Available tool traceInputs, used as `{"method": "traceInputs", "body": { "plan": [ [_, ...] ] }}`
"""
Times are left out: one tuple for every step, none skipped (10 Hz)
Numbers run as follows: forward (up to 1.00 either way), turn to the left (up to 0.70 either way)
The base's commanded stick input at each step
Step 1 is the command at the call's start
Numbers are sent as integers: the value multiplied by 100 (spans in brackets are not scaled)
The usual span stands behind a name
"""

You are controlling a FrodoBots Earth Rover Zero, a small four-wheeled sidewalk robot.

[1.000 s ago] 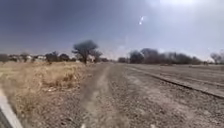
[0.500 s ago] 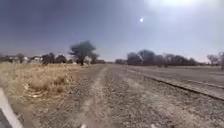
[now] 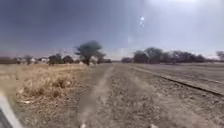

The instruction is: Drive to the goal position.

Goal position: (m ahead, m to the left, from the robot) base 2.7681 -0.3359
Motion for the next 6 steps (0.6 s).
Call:
{"method": "traceInputs", "body": {
  "plan": [
    [70,0],
    [70,0],
    [70,0],
    [70,0],
    [70,0],
    [70,0]
  ]
}}
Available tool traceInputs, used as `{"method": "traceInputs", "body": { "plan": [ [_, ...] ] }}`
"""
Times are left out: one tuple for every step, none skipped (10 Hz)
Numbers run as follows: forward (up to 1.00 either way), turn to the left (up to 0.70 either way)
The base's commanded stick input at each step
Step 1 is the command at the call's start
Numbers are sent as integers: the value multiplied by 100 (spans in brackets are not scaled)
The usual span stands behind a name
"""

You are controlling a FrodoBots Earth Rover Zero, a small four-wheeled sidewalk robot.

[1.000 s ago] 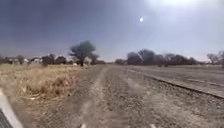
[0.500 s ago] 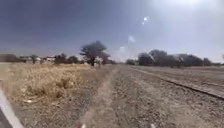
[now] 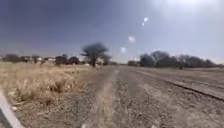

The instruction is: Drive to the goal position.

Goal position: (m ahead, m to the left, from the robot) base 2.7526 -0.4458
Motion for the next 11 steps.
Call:
{"method": "traceInputs", "body": {
  "plan": [
    [70,0],
    [70,0],
    [70,0],
    [70,0],
    [70,0],
    [70,0],
    [70,0],
    [70,0],
    [70,0],
    [70,0],
    [70,0]
  ]
}}
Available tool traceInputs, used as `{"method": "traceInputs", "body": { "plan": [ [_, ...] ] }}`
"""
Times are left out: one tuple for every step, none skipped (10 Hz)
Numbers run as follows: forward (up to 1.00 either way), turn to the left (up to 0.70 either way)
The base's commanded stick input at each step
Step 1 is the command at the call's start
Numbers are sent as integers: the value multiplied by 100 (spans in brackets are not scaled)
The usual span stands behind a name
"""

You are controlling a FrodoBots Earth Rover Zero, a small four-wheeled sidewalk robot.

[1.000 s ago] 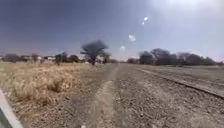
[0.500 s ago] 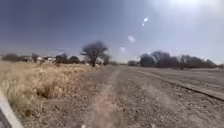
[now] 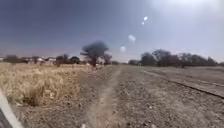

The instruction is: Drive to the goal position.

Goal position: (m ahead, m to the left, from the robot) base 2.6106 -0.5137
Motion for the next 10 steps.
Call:
{"method": "traceInputs", "body": {
  "plan": [
    [70,0],
    [70,0],
    [70,0],
    [70,0],
    [70,0],
    [70,0],
    [70,0],
    [70,0],
    [70,0],
    [70,0]
  ]
}}
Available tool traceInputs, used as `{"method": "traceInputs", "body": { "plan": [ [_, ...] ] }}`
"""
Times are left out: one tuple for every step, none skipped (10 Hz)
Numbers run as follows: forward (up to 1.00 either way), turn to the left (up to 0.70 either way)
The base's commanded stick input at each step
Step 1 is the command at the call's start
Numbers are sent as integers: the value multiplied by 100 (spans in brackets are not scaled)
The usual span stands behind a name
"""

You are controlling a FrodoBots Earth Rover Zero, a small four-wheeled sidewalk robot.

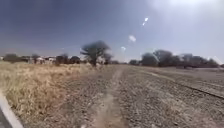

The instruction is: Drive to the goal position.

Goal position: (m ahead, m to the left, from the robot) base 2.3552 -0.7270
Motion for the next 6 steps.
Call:
{"method": "traceInputs", "body": {
  "plan": [
    [70,0],
    [70,0],
    [70,0],
    [70,0],
    [70,0],
    [70,0]
  ]
}}
